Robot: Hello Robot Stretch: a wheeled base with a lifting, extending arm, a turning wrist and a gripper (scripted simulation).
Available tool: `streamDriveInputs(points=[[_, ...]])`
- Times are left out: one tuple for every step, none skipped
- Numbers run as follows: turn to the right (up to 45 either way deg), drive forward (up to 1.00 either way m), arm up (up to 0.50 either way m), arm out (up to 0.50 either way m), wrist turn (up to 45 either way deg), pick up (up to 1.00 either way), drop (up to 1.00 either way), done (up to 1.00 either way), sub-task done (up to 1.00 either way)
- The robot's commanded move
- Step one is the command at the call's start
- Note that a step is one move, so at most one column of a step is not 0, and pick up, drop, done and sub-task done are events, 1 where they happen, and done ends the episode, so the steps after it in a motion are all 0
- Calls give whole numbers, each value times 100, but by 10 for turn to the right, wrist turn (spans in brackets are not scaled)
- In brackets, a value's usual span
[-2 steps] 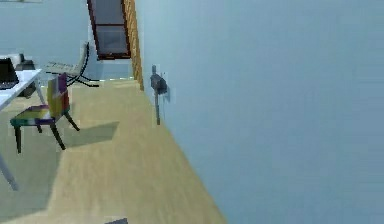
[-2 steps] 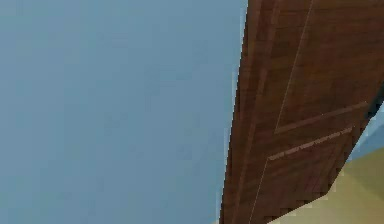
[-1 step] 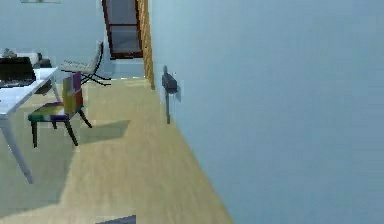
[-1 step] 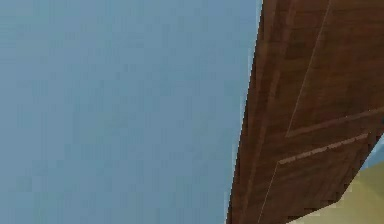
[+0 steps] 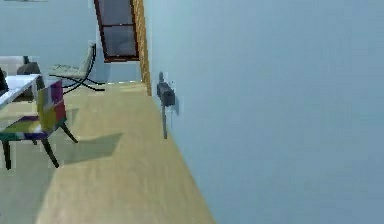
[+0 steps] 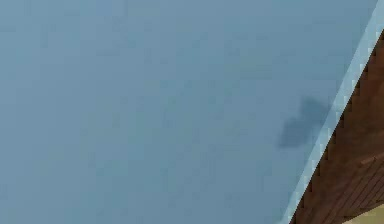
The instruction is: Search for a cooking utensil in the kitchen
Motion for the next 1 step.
streamDriveInputs(points=[[-30, 0, 0, 0, 0, 0, 0, 0, 0]])
